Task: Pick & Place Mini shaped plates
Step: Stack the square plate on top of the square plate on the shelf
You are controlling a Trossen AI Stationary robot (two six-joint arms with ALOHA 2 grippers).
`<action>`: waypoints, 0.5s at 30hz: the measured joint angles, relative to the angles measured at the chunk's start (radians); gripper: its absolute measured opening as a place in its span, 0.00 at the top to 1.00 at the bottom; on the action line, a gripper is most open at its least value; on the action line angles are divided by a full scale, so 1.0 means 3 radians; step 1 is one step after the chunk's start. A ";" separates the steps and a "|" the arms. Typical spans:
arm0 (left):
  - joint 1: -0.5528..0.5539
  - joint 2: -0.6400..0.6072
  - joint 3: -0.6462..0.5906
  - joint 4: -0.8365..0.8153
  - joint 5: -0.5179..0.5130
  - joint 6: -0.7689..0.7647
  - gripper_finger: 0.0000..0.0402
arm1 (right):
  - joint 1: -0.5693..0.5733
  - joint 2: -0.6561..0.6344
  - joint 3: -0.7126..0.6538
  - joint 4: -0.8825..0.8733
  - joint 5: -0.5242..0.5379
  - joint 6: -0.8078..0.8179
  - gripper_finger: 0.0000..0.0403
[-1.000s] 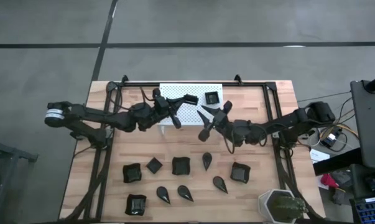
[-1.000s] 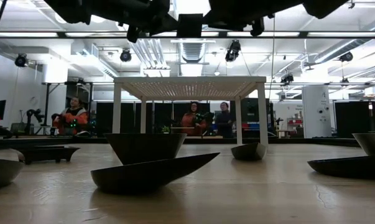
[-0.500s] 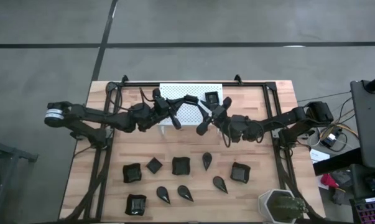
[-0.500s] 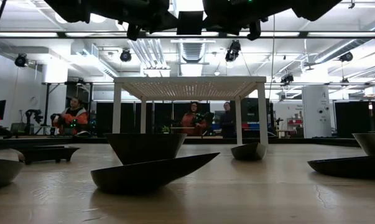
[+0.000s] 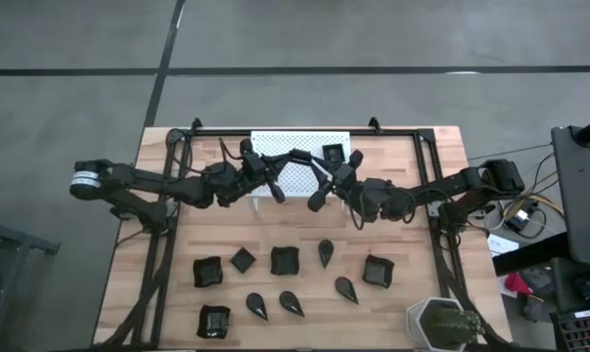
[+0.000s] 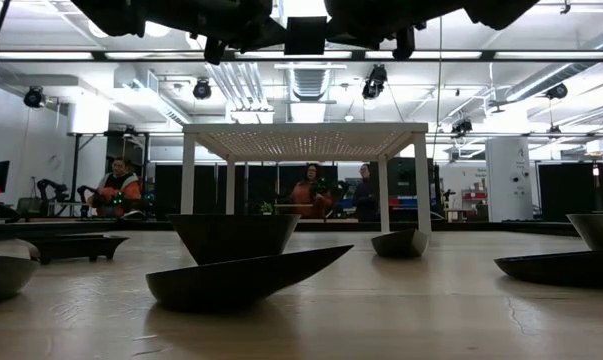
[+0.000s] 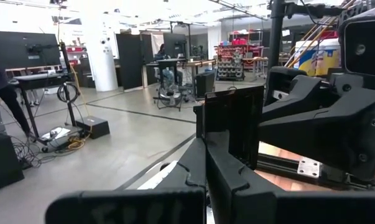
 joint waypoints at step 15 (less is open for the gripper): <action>0.0001 0.0000 0.0000 0.0001 0.0019 0.0001 1.00 | -0.0009 0.0001 -0.0001 -0.0015 -0.0099 -0.0013 0.95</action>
